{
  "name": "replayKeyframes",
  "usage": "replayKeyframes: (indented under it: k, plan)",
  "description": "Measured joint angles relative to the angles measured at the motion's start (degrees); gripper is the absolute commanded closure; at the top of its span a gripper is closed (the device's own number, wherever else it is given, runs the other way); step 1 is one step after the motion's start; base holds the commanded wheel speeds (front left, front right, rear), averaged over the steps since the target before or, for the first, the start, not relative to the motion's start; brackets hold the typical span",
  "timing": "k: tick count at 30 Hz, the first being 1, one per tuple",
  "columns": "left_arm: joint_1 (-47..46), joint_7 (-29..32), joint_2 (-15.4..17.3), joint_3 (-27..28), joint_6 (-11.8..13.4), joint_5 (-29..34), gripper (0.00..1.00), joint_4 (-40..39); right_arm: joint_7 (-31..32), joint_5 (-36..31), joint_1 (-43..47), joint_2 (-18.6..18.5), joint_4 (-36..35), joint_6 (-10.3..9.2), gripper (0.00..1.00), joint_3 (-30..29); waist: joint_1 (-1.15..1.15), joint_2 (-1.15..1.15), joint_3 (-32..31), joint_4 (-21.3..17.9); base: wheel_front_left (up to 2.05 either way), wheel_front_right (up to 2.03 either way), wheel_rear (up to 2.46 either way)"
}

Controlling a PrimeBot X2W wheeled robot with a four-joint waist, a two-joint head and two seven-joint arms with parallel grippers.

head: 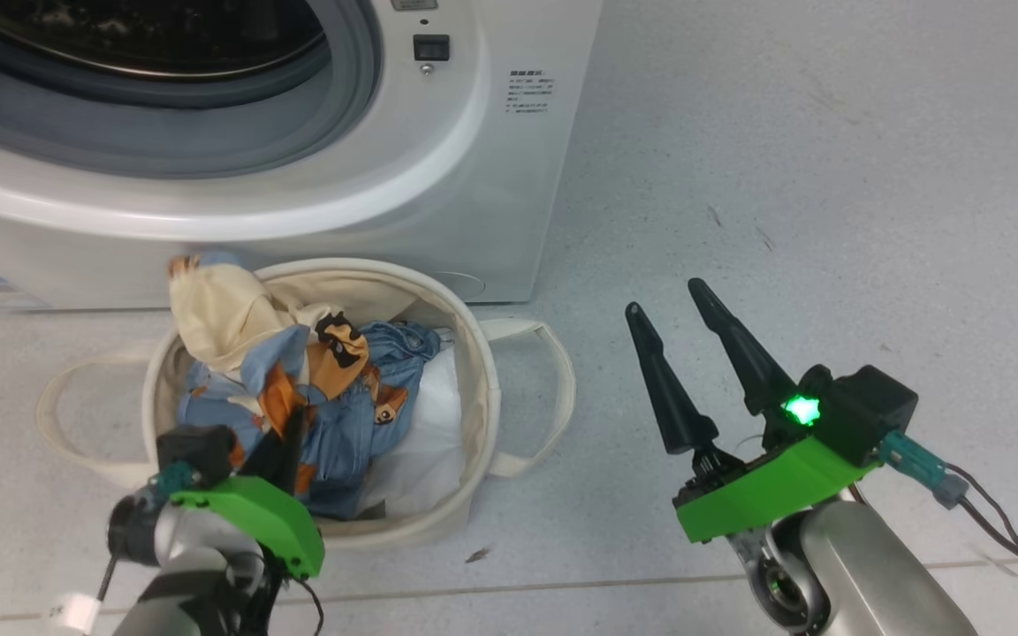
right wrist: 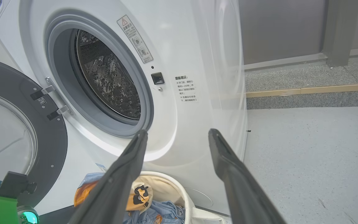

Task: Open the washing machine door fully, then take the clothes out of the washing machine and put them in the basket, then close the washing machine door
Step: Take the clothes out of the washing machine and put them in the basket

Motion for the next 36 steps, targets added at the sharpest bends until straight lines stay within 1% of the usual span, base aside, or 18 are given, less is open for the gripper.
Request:
replayKeyframes:
  k: [3, 6, 11, 15, 20, 22, 27, 30, 32, 33, 34, 36]
  plan:
    - [0.15, 0.0, -0.19, -1.92, 0.0, -0.6, 1.0, 1.19, 0.0, 0.0, 0.15, 0.0, 0.31, 0.0, 0.0, 0.0, 0.0, 0.0, -0.18, -0.28, 0.0, 0.0, 0.0]
    - [0.59, 0.55, -1.07, -5.66, 0.0, -1.0, 1.0, 2.57, 0.0, 0.0, 0.15, 0.0, 0.31, 0.0, 0.0, 0.07, 0.0, 0.0, 0.03, -0.75, 0.0, 0.0, 0.0]
    - [0.08, 2.91, -3.14, -8.99, 0.0, -4.91, 1.0, 5.65, 0.0, -0.01, 0.12, -0.01, 0.16, 0.0, 0.0, 0.07, 0.0, 0.0, 1.59, -1.76, 0.0, 0.0, 0.0]
    - [-2.62, 4.49, -3.61, -10.12, 0.0, -7.91, 1.0, 9.66, 0.0, -0.04, 0.02, -0.03, -0.19, 0.0, 0.0, 0.07, 0.0, 0.0, 3.36, -2.93, 0.0, 0.0, 0.0]
    - [-7.25, 5.2, -4.04, -9.81, 0.0, -12.45, 1.0, 14.49, 0.0, -0.31, -0.41, -0.02, -0.7, 0.0, 0.0, -0.08, 0.0, 0.0, 5.64, -5.25, 0.0, 0.0, 0.0]
    - [-8.1, 5.64, -4.34, -10.68, 0.0, -12.78, 1.0, 16.06, 0.0, -0.68, -0.75, -0.01, -0.98, 0.0, 0.0, -0.3, 0.0, 0.0, 6.5, -6.28, 0.0, 0.0, 0.0]
    - [-8.15, 5.72, -5.42, -11.43, 0.0, -15.33, 1.0, 18.29, 0.0, -0.69, -0.81, 0.02, -1.19, 0.0, 0.0, -0.7, 0.0, 0.0, 8.07, -8.25, 0.0, 0.0, 0.0]
    - [-8.1, 5.71, -5.61, -13.39, 0.0, -15.82, 1.0, 18.08, 0.0, -0.69, -0.81, 0.08, -1.16, 0.0, 0.0, -0.69, 0.0, 0.0, 7.78, -8.37, 0.0, 0.0, 0.0]
    - [-7.99, 5.67, -5.92, -14.61, 0.0, -17.19, 1.0, 17.38, 0.0, -0.69, -0.81, 0.08, -0.98, 0.0, 0.0, -0.59, 0.0, 0.0, 7.19, -8.02, 0.0, 0.0, 0.0]
    - [-7.98, 5.09, -6.14, -14.66, 0.0, -17.82, 0.19, 17.1, 0.0, -0.69, -0.81, 0.08, -0.76, 0.0, 0.0, -0.47, 0.0, 0.0, 6.87, -7.79, 0.0, 0.0, 0.0]
    - [-7.98, 3.92, -6.32, -14.66, 0.0, -18.49, 0.0, 16.83, 0.0, -0.68, -0.81, 0.08, -0.47, 0.0, 0.0, -0.33, 0.0, 0.0, 6.51, -7.51, 0.0, 0.0, 0.0]
    - [-8.02, 2.64, -6.45, -14.88, 0.0, -19.25, 0.0, 16.85, 0.0, -0.67, -0.81, 0.08, -0.12, 0.0, 0.0, 0.02, 0.0, 0.0, 5.79, -6.91, 0.0, 0.0, 0.0]
